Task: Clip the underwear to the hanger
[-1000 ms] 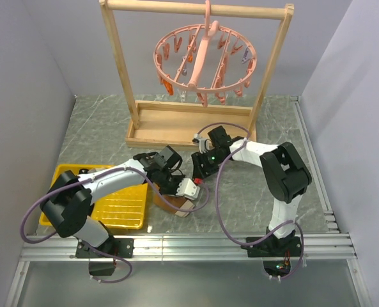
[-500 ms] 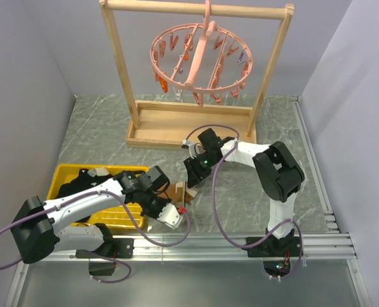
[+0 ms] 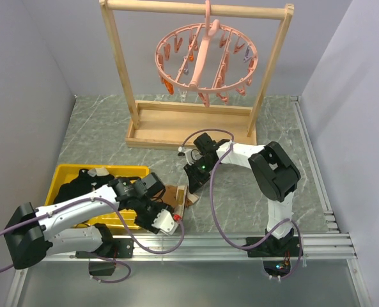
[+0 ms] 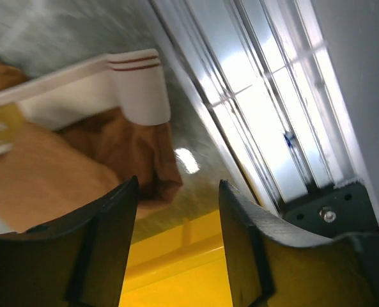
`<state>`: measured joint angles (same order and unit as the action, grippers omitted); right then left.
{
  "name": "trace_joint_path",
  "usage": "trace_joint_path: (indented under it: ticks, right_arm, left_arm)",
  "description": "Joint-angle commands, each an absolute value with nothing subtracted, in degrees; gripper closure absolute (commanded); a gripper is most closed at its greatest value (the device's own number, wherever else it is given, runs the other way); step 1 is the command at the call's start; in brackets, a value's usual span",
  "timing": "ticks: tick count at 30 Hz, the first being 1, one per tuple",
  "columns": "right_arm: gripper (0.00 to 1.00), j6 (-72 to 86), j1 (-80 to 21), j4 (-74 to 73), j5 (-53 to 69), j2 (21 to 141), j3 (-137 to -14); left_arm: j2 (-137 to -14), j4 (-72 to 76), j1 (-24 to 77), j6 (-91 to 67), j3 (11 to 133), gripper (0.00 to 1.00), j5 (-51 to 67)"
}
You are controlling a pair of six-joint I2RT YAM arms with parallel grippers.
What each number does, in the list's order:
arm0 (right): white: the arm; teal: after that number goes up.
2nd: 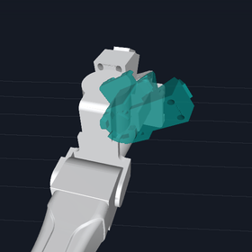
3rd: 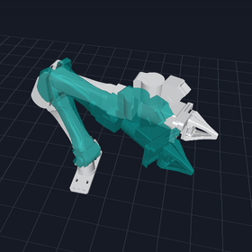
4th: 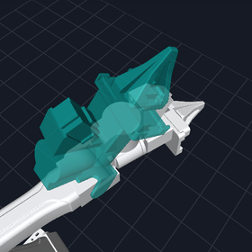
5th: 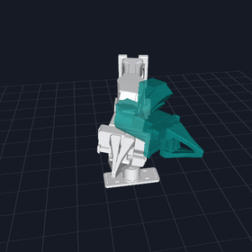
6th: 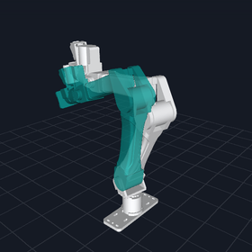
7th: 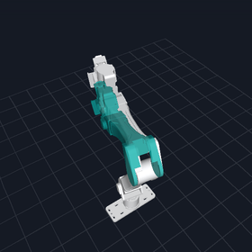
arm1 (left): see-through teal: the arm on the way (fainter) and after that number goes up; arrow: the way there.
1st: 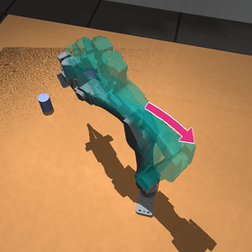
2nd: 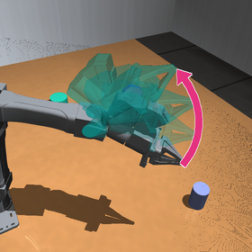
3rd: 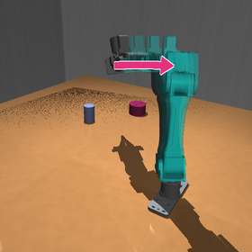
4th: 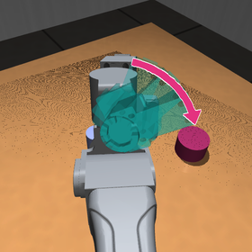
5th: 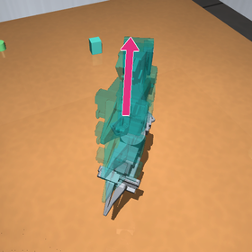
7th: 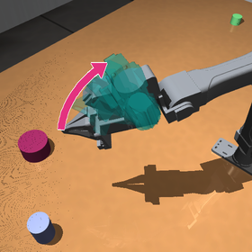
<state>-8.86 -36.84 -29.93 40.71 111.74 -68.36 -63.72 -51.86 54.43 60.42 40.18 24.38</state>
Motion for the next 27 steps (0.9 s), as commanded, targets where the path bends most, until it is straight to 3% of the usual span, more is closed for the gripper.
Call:
trace_joint_path:
  ticks: [1,6,15,18,19,22,23,26,27]
  right_arm:
    - [0.80,-10.37,-37.35,-32.17,40.43,112.06,-69.43]
    - [0.84,-10.28,-37.35,-32.26,40.25,111.36,-69.08]
    - [0.92,-9.76,-37.35,-32.17,40.86,110.48,-68.73]
    - [0.97,-9.58,-37.35,-31.99,41.04,109.78,-68.38]
    - [0.98,-9.67,-37.35,-31.91,40.96,109.51,-68.20]
    - [1.00,-9.58,-37.27,-31.73,40.34,108.11,-67.50]
    - [1.00,-9.41,-37.18,-31.47,40.34,107.76,-67.06]
    - [0.84,-8.79,-37.00,-31.38,40.52,105.83,-66.27]
    - [0.65,-8.27,-36.83,-31.29,40.26,104.60,-66.10]
  left_arm:
    - [-61.27,-49.49,55.98,55.66,44.29,0.41,27.86]
    - [-61.35,-43.34,60.37,50.28,44.21,0.37,25.85]
    - [-60.82,-37.10,67.14,46.94,37.27,0.41,21.01]
    - [-62.40,-33.93,70.13,44.48,35.77,0.54,17.15]
    - [-63.36,-33.58,70.66,43.86,35.77,0.73,16.18]
    - [-63.37,-32.17,70.66,38.43,36.91,0.97,13.19]
    - [-62.93,-32.34,70.66,37.54,37.87,1.00,12.92]
    - [-61.17,-34.88,69.70,35.34,41.20,1.00,13.09]
    - [-61.00,-35.50,68.31,34.81,42.44,1.00,13.44]
